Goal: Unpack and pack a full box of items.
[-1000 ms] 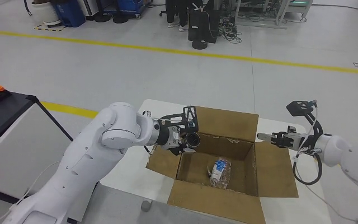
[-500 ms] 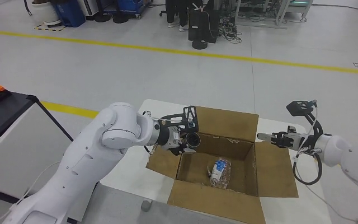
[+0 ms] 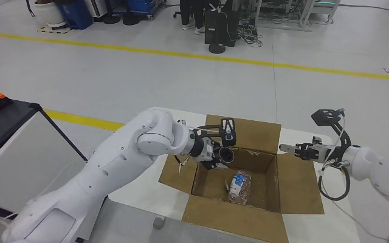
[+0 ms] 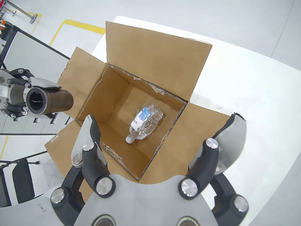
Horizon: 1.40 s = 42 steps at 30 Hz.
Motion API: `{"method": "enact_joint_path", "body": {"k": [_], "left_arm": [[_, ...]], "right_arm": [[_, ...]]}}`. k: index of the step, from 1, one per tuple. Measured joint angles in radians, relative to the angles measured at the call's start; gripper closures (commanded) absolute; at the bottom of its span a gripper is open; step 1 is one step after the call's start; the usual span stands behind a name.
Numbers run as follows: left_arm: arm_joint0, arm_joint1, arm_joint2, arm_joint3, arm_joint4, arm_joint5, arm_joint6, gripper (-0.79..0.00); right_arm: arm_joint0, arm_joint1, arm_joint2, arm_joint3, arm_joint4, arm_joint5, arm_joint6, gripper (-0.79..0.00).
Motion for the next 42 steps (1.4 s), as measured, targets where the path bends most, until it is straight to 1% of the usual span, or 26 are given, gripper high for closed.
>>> {"method": "enact_joint_path", "body": {"k": [2,5,7,8,11,17,20,23,29,32,34,42], "left_arm": [[-0.049,-0.030,0.057,0.051,-0.008,-0.001,0.018,0.000],[-0.110,-0.070,0.120,0.133,-0.018,-0.018,0.053,0.000],[-0.141,-0.094,0.155,0.187,-0.013,-0.027,0.066,0.000],[-0.157,-0.110,0.177,0.222,-0.014,-0.034,0.079,0.000],[-0.186,-0.152,0.230,0.313,-0.025,-0.066,0.118,0.000],[-0.210,-0.227,0.298,0.505,-0.037,-0.142,0.215,0.000],[-0.212,-0.259,0.319,0.584,-0.030,-0.193,0.269,0.000],[-0.214,-0.285,0.336,0.645,0.000,-0.226,0.310,0.000],[-0.206,-0.325,0.358,0.731,0.037,-0.266,0.366,0.000],[-0.202,-0.341,0.370,0.760,0.056,-0.274,0.368,0.000],[-0.207,-0.345,0.375,0.767,0.076,-0.263,0.354,0.000],[-0.208,-0.344,0.375,0.766,0.073,-0.262,0.355,0.000]], "right_arm": [[0.000,0.000,0.000,0.000,0.000,0.000,0.000,-0.785],[0.000,0.000,0.000,0.000,0.000,0.000,0.000,-0.785],[0.000,0.000,0.000,0.000,0.000,0.000,0.000,-0.785],[0.000,0.000,0.000,0.000,0.000,0.000,0.000,-0.785],[0.000,0.000,0.000,0.000,0.000,0.000,0.000,-0.785],[0.000,0.000,0.000,0.000,0.000,0.000,0.000,-0.785],[0.000,0.000,0.000,0.000,0.000,0.000,0.000,-0.785],[0.000,0.000,0.000,0.000,0.000,0.000,0.000,-0.785],[0.000,0.000,0.000,0.000,0.000,0.000,0.000,-0.785],[0.000,0.000,0.000,0.000,0.000,0.000,0.000,-0.785],[0.000,0.000,0.000,0.000,0.000,0.000,0.000,-0.785],[0.000,0.000,0.000,0.000,0.000,0.000,0.000,-0.785]]}}
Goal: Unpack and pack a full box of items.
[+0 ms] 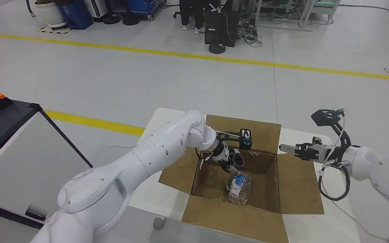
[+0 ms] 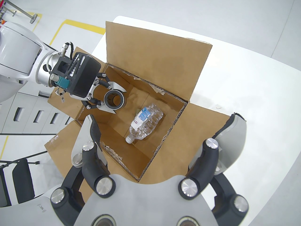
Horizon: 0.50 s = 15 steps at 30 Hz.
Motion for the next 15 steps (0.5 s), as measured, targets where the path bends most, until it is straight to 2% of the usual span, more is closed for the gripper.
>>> {"method": "enact_joint_path", "body": {"k": [8,12,15], "left_arm": [[0.002,0.000,0.000,0.001,0.002,0.002,0.000,0.000],[0.048,-0.002,0.006,-0.011,0.031,0.078,0.023,0.000],[0.074,-0.003,0.002,0.007,0.035,0.039,0.061,0.000]], "right_arm": [[0.000,0.000,0.000,0.000,0.000,0.000,0.000,-0.785],[0.000,0.000,0.000,0.000,0.000,0.000,0.000,-0.785],[0.000,0.000,0.000,0.000,0.000,0.000,0.000,-0.785]]}}
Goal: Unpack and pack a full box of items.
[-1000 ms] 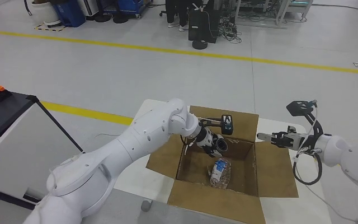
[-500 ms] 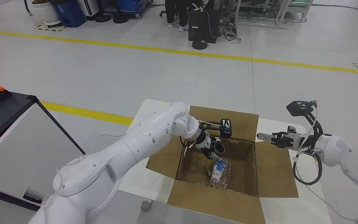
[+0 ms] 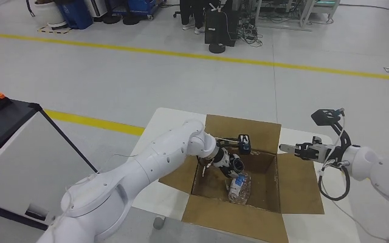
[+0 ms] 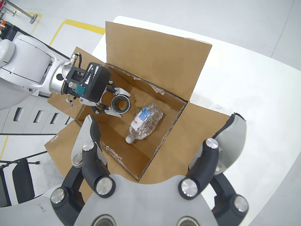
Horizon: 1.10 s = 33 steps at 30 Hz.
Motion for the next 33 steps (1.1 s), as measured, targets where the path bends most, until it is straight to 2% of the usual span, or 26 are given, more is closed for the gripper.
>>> {"method": "enact_joint_path", "body": {"k": [13,21,22,23,25,27,29,30,33], "left_arm": [[0.056,-0.029,0.000,0.050,0.112,-0.054,0.155,0.000],[0.064,-0.056,-0.001,0.105,0.168,-0.022,0.188,-0.009],[0.065,-0.059,-0.001,0.111,0.169,-0.020,0.185,-0.083],[0.065,-0.063,-0.001,0.118,0.170,-0.016,0.181,-0.092],[0.065,-0.070,-0.002,0.126,0.171,-0.011,0.174,-0.169],[0.066,-0.077,-0.004,0.137,0.169,-0.014,0.172,-0.314],[0.066,-0.083,-0.005,0.149,0.169,-0.016,0.167,-0.533],[0.066,-0.086,-0.006,0.153,0.169,-0.018,0.165,-0.668],[0.064,-0.094,-0.009,0.165,0.172,-0.023,0.163,-0.785]], "right_arm": [[0.000,0.000,0.000,0.000,0.000,0.000,0.000,-0.785],[0.000,0.000,0.000,0.000,0.000,0.000,0.000,-0.785],[0.000,0.000,0.000,0.000,0.000,0.000,0.000,-0.785],[0.000,0.000,0.000,0.000,0.000,0.000,0.000,-0.785],[0.000,0.000,0.000,0.000,0.000,0.000,0.000,-0.785],[0.000,0.000,0.000,0.000,0.000,0.000,0.000,-0.785],[0.000,0.000,0.000,0.000,0.000,0.000,0.000,-0.785],[0.000,0.000,0.000,0.000,0.000,0.000,0.000,-0.785],[0.000,0.000,0.000,0.000,0.000,0.000,0.000,-0.785]]}}
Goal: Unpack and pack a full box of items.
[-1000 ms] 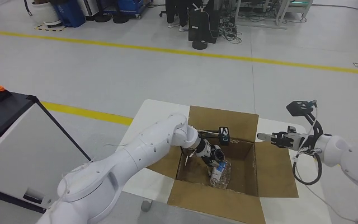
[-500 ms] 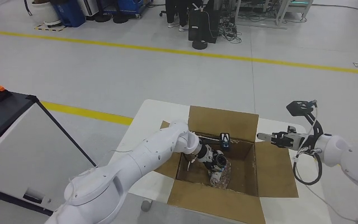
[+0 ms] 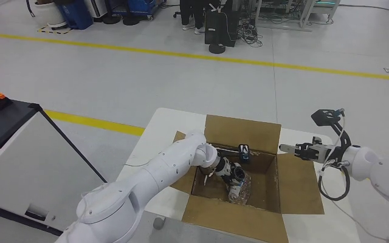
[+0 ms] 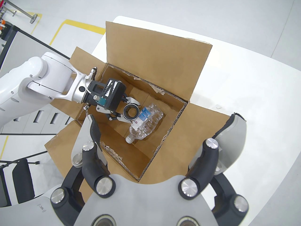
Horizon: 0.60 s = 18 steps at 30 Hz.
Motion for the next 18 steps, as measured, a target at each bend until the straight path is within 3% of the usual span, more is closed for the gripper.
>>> {"method": "enact_joint_path", "body": {"k": [11,18], "left_arm": [[-0.005,-0.018,-0.014,0.022,0.027,-0.001,0.001,-0.785],[-0.005,-0.006,-0.036,-0.016,0.068,0.027,0.009,-0.785]], "right_arm": [[0.000,0.000,0.000,0.000,0.000,0.000,0.000,-0.785],[0.000,0.000,0.000,0.000,0.000,0.000,0.000,-0.785]]}}
